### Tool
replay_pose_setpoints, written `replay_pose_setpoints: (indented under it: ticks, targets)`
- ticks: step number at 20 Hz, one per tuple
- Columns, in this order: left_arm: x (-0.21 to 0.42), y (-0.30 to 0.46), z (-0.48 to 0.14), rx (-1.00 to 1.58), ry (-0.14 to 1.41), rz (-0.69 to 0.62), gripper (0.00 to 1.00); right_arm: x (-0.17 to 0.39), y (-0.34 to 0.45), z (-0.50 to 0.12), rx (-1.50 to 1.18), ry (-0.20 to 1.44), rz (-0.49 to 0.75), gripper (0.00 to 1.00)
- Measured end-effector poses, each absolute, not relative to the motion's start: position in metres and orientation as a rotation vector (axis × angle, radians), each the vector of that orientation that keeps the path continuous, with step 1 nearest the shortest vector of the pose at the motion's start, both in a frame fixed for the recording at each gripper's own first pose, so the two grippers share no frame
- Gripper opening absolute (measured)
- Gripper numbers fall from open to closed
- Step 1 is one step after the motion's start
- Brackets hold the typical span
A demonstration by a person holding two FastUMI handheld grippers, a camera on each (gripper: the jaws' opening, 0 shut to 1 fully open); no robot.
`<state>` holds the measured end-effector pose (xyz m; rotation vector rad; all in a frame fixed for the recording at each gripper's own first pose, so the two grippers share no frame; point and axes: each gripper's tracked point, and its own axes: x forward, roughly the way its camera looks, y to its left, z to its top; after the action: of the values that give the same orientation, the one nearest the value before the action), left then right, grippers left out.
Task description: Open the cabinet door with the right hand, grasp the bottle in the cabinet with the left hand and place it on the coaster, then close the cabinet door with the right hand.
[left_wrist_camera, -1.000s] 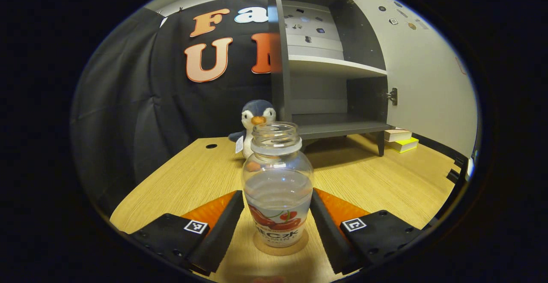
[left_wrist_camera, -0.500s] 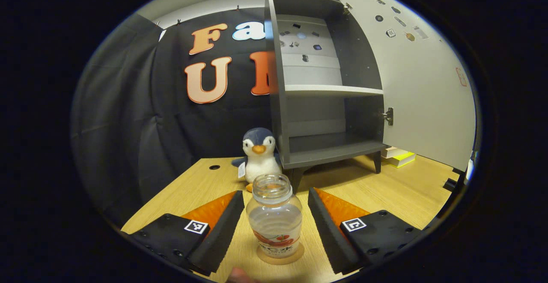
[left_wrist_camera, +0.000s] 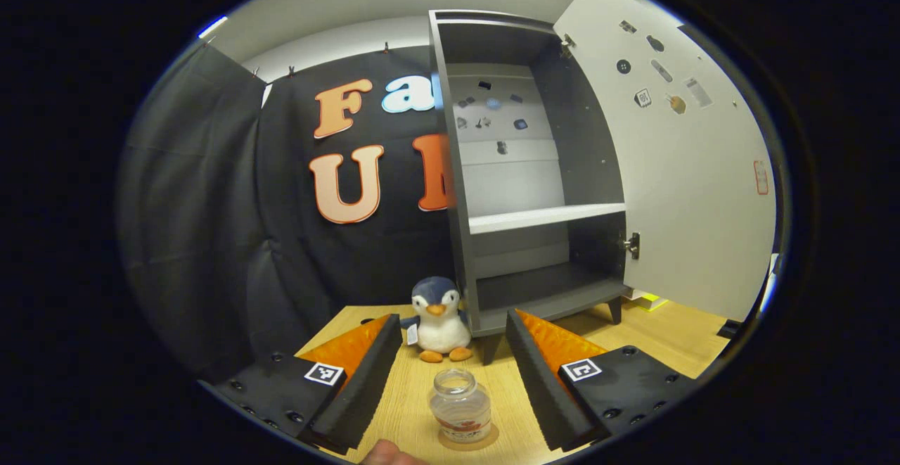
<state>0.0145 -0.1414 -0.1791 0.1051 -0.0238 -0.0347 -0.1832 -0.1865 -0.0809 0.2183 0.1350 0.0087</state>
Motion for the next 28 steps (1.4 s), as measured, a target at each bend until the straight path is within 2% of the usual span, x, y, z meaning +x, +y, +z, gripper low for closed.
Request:
replay_pose_setpoints:
  ticks: [7,8,9,15,16,17,18,19,20,22,23,24,26,28]
  targets:
    - [0.000,-0.160,-0.075,0.057,-0.126,-0.054,0.99,-0.194,-0.223,-0.040,0.230,0.013,-0.005,0.83]
    - [-0.005,-0.162,-0.064,0.050,-0.135,-0.054,0.94,-0.196,-0.230,-0.036,0.230,0.005,-0.009,0.83]
    - [-0.007,-0.166,-0.057,0.042,-0.133,-0.063,0.99,-0.197,-0.238,-0.031,0.229,-0.004,-0.016,0.83]
    - [-0.028,-0.175,-0.037,0.022,-0.072,-0.062,0.94,-0.194,-0.290,-0.007,0.162,-0.042,-0.057,0.84]
    - [-0.030,-0.178,-0.035,0.027,-0.065,-0.071,0.99,-0.192,-0.301,-0.003,0.145,-0.049,-0.070,0.84]
    - [-0.030,-0.179,-0.034,0.038,-0.059,-0.073,0.96,-0.188,-0.313,0.000,0.130,-0.050,-0.082,0.83]
    - [-0.031,-0.180,-0.034,0.044,-0.055,-0.076,0.96,-0.184,-0.324,0.000,0.114,-0.050,-0.090,0.79]
    - [-0.032,-0.182,-0.035,0.047,-0.050,-0.079,0.94,-0.180,-0.338,0.002,0.100,-0.053,-0.107,0.79]
    - [-0.031,-0.182,-0.034,0.049,-0.047,-0.080,0.94,-0.174,-0.348,0.003,0.090,-0.054,-0.112,0.84]
    - [-0.031,-0.180,-0.031,0.044,-0.044,-0.074,0.94,-0.158,-0.360,0.002,0.086,-0.047,-0.103,0.84]
    - [-0.031,-0.179,-0.033,0.041,-0.039,-0.072,0.94,-0.147,-0.365,-0.001,0.085,-0.041,-0.101,0.89]
    - [-0.029,-0.180,-0.032,0.041,-0.036,-0.074,0.94,-0.138,-0.369,-0.006,0.082,-0.026,-0.092,0.84]
    - [-0.029,-0.178,-0.032,0.050,-0.030,-0.074,0.94,-0.126,-0.375,-0.006,0.069,-0.025,-0.095,0.84]
    - [-0.029,-0.175,-0.030,0.060,-0.037,-0.071,0.99,-0.115,-0.375,-0.003,0.052,-0.037,-0.093,0.84]
